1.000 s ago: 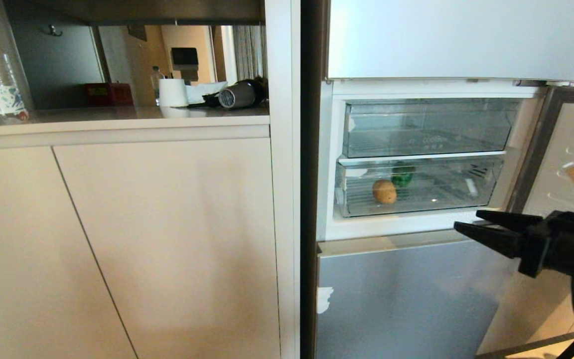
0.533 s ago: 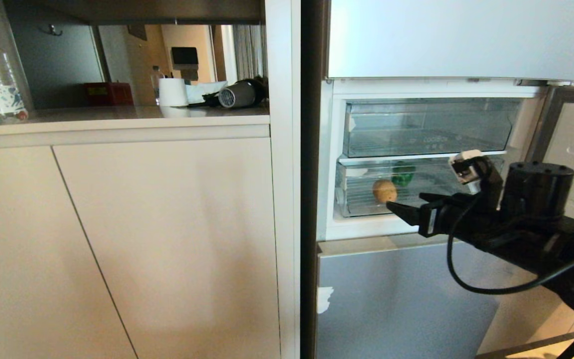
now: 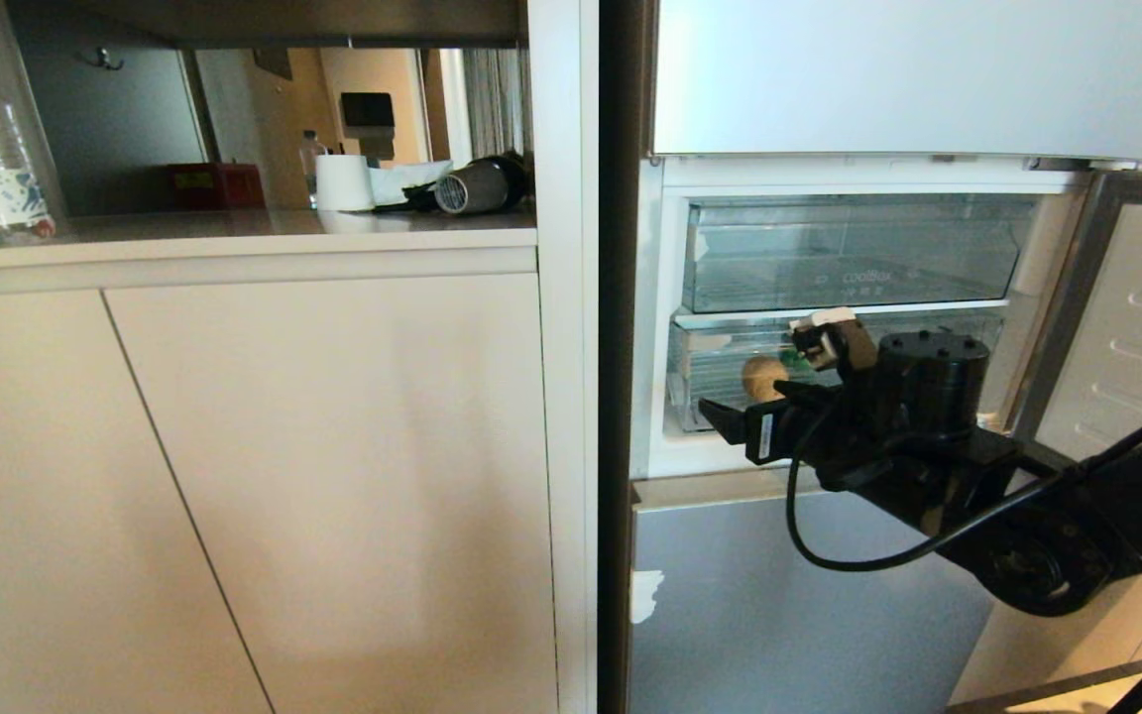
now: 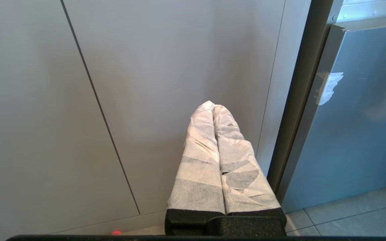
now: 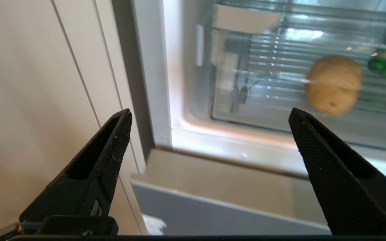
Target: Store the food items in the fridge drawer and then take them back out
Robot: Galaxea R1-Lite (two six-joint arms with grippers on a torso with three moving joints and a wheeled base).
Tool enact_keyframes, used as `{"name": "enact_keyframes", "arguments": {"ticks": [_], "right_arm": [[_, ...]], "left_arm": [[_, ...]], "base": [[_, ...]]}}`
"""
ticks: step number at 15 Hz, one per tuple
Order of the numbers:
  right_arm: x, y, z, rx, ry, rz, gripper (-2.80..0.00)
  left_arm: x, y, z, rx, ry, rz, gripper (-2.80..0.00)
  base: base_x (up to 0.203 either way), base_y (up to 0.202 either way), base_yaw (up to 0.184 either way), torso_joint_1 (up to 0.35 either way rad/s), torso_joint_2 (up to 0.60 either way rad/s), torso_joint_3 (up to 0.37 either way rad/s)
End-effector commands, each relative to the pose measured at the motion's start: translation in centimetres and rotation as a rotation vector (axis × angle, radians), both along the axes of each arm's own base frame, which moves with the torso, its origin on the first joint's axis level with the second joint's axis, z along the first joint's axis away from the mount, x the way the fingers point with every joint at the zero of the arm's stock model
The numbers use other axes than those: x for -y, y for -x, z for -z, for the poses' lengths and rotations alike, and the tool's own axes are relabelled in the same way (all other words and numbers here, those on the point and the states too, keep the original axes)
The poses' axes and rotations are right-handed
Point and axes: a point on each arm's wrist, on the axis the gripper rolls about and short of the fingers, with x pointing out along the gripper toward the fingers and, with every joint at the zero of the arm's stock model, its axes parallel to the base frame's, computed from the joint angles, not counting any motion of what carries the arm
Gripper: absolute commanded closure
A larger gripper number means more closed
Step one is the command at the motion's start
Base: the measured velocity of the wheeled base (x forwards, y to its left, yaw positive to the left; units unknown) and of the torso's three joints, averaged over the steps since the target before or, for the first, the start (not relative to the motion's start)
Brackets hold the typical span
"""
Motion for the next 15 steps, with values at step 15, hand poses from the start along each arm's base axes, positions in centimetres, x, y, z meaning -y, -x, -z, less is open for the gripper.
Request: {"name": "enact_keyframes", "arguments": {"ticks": [15], "right_arm": [[-1.7,-5.4,2.7,0.061,-0.023,0.128,-2.80]], "left_arm": [[0.0,0.0,0.0,0.001,0.000,0.000,0.00]], "base": [[0.000,0.000,0.000,0.000,0.00,0.000]]}}
